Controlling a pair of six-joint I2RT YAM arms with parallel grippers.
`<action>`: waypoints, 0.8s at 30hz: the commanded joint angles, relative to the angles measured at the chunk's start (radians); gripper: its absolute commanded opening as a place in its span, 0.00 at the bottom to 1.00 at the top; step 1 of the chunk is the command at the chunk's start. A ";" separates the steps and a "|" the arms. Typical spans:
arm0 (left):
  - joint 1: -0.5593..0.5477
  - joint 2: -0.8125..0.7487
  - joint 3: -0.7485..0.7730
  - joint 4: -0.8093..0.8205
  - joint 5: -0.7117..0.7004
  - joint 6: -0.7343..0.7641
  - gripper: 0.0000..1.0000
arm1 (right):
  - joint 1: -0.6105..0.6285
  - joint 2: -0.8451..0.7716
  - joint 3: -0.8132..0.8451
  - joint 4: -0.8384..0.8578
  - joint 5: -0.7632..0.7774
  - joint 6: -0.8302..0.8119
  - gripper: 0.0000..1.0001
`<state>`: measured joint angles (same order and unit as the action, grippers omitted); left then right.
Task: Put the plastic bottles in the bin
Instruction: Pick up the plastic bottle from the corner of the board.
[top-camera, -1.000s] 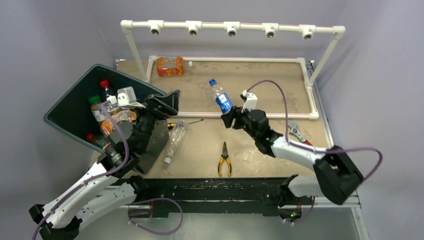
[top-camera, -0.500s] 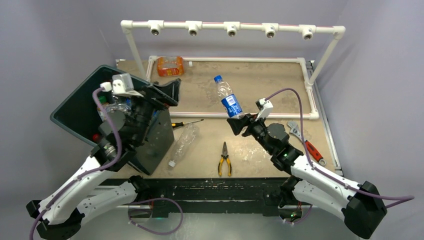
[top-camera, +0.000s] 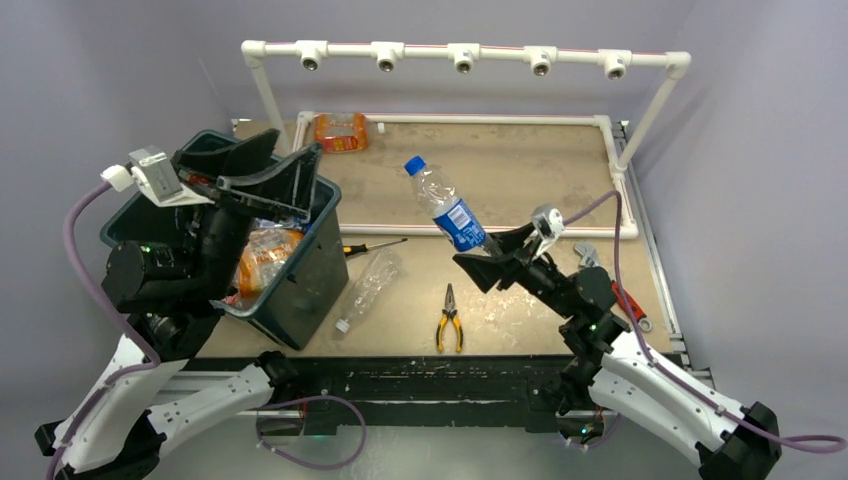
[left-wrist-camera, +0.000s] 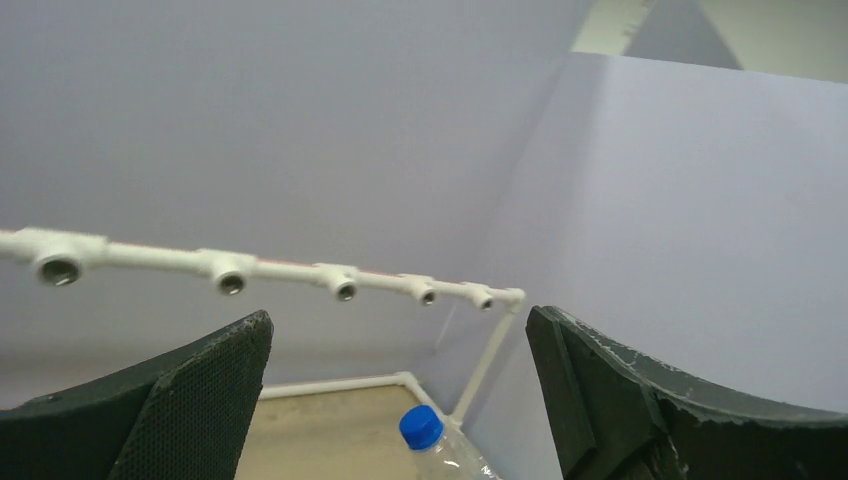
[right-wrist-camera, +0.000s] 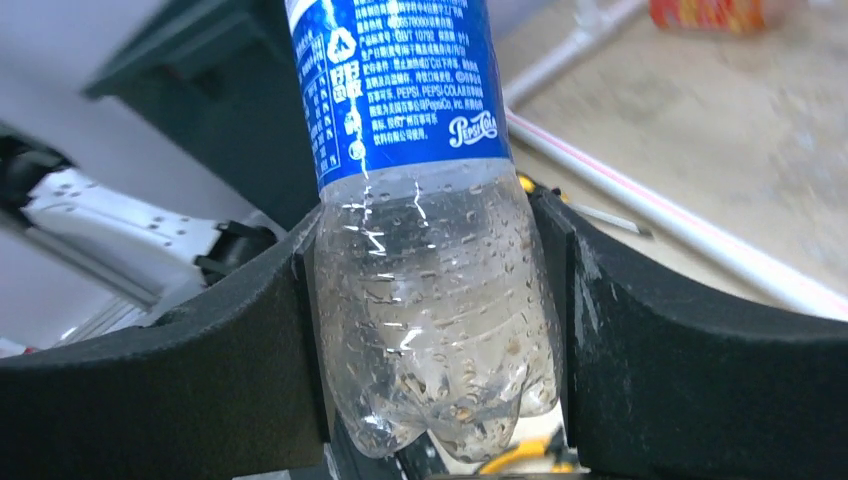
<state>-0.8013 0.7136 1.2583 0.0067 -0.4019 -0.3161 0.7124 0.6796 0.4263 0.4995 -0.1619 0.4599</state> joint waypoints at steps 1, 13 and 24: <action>-0.002 0.085 -0.008 0.132 0.359 -0.025 0.99 | 0.001 -0.055 -0.045 0.242 -0.202 0.040 0.40; -0.003 0.305 -0.012 0.242 0.611 -0.238 0.99 | 0.002 -0.115 -0.105 0.433 -0.201 0.123 0.37; -0.004 0.313 -0.043 0.280 0.688 -0.297 0.98 | 0.002 -0.056 -0.124 0.531 -0.145 0.169 0.35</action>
<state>-0.8001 1.0431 1.2285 0.2340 0.2321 -0.5751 0.7132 0.6163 0.3042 0.9508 -0.3500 0.6094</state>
